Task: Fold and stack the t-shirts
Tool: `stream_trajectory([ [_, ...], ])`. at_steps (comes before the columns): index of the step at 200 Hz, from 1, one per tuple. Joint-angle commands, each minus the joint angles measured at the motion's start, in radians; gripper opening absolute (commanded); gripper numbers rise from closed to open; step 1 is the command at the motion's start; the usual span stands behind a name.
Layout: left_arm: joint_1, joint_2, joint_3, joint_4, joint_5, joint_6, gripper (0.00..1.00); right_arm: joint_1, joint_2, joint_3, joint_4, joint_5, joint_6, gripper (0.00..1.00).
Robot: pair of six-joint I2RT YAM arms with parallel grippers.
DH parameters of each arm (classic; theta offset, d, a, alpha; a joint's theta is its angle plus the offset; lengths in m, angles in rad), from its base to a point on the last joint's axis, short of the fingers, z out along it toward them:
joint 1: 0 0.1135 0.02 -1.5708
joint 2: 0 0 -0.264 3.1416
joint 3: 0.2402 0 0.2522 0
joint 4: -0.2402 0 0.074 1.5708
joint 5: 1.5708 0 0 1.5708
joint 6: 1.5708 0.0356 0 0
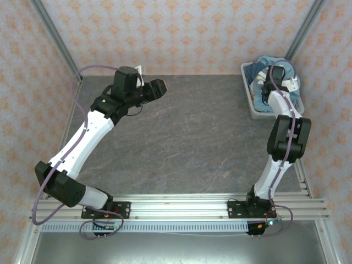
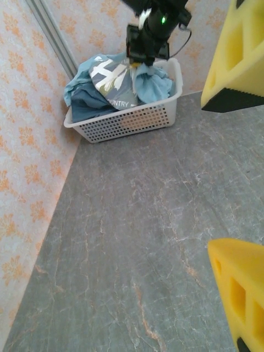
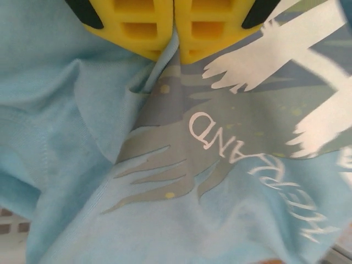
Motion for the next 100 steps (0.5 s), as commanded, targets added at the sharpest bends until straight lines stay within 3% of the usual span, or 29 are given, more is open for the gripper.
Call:
stream_trajectory([
  [1,0.0,-0.026,-0.022,-0.028,-0.046,0.013,0.6,0.065,-0.173,0.02,0.069,0.094,-0.082,0.0],
  [45,0.002,-0.02,-0.004,-0.123,-0.17,0.025,0.57,0.228,-0.326,0.16,0.033,0.179,-0.331,0.0],
  [66,0.003,-0.036,0.006,-0.18,-0.267,0.025,0.57,0.376,-0.348,0.247,-0.044,0.229,-0.461,0.0],
  [100,0.045,-0.065,0.012,-0.274,-0.368,-0.003,0.59,0.664,-0.33,0.221,-0.19,0.29,-0.468,0.0],
])
